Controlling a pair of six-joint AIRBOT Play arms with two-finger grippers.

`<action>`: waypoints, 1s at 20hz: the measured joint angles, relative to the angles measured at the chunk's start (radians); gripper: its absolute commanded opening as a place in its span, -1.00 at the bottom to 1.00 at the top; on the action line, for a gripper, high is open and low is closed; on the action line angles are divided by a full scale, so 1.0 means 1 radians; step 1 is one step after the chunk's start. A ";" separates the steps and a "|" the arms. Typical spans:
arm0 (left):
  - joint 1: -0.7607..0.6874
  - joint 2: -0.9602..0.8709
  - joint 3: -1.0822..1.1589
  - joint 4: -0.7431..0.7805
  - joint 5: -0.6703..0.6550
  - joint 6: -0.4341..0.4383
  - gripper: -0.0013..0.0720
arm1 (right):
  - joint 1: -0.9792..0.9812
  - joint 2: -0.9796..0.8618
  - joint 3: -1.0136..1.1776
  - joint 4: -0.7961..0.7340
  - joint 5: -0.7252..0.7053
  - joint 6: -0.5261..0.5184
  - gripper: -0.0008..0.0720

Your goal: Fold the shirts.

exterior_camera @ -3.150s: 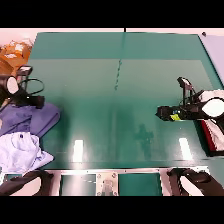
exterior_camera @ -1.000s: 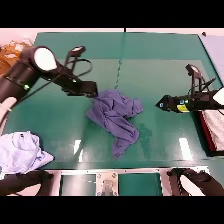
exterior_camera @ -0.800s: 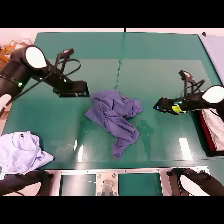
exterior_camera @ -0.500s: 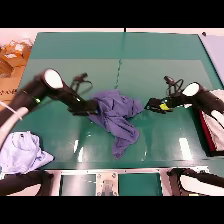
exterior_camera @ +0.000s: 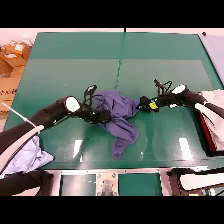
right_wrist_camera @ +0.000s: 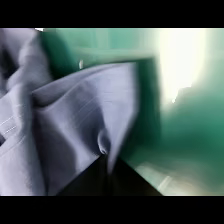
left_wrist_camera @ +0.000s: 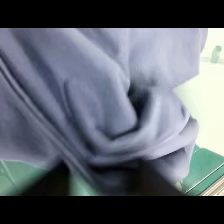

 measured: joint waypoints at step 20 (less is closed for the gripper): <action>0.193 0.519 0.760 0.322 -0.479 -0.047 -0.91 | -0.293 0.838 0.661 0.016 0.063 0.068 -0.93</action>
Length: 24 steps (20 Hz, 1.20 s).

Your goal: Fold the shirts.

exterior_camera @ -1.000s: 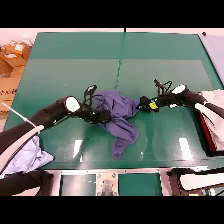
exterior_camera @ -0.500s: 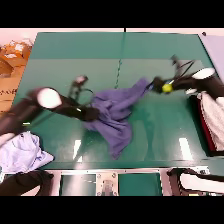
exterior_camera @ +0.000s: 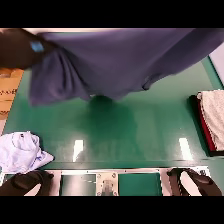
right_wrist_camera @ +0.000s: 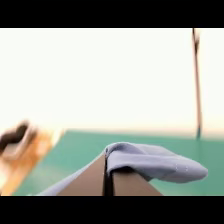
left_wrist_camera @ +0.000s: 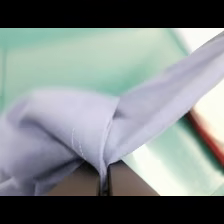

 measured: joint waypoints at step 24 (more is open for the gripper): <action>0.061 -0.857 -0.014 0.060 0.153 0.072 -0.57 | 0.192 -0.830 -0.072 -0.153 -0.114 -0.006 -0.73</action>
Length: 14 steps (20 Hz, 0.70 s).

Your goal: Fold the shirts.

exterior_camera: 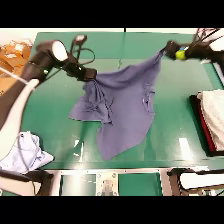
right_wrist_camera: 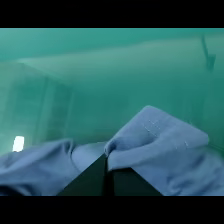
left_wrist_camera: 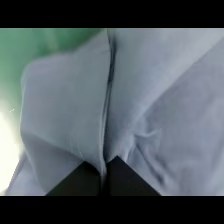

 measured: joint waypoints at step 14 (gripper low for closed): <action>0.428 -0.141 0.221 -0.357 -0.467 0.074 -0.91 | -0.286 0.199 -0.402 -0.025 0.340 0.037 -0.77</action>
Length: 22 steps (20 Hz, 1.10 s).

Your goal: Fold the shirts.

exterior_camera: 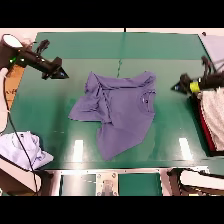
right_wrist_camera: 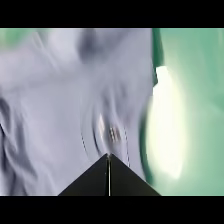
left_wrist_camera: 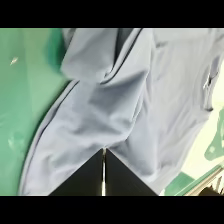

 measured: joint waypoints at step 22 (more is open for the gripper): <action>0.280 0.346 -0.640 0.129 0.018 0.119 0.93 | 0.154 0.388 -0.718 0.000 -0.345 0.050 -0.93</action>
